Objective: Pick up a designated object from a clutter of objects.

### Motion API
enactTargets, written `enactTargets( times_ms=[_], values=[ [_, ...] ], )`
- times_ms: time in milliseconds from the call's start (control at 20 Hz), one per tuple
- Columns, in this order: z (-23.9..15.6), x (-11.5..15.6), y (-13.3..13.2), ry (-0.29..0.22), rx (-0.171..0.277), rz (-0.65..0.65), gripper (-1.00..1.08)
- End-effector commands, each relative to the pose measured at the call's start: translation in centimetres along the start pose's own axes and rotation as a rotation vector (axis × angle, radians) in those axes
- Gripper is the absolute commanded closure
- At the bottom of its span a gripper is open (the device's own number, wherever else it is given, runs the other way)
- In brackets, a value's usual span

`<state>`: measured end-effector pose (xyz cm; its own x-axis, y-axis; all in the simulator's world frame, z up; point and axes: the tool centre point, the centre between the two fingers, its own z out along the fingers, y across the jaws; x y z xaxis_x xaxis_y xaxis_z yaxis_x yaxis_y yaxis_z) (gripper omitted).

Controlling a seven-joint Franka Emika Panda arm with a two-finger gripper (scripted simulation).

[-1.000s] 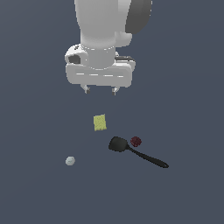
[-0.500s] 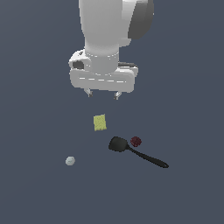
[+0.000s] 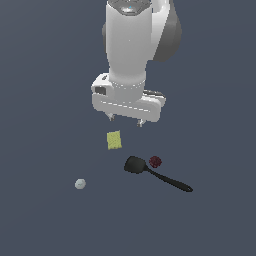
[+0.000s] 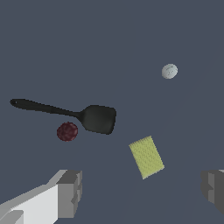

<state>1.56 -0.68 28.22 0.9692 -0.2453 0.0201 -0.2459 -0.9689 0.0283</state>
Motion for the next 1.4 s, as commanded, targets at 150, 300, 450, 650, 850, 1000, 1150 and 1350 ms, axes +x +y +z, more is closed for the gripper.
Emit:
enactTargets(
  times_ms=[150,300,450,650,850,1000,1150,1350],
  values=[
    [2.7,0.5,-2.2,-0.002,0.004,0.11,-0.92],
    [4.1,0.7,-3.3,-0.004,0.006,0.17,-0.92],
    [5.6,0.9,-4.5,-0.006,0.009,0.231,-0.92],
    [7.7,0.9,-6.1,-0.008,0.011,0.312,-0.92],
    [9.7,0.9,-7.6,-0.012,0.013,0.393,-0.92],
    [11.3,0.8,-8.8,-0.014,0.015,0.454,-0.92],
    [12.9,0.6,-9.9,-0.017,0.016,0.515,-0.92],
    [15.0,0.2,-11.3,-0.021,0.017,0.596,-0.92]
  ],
)
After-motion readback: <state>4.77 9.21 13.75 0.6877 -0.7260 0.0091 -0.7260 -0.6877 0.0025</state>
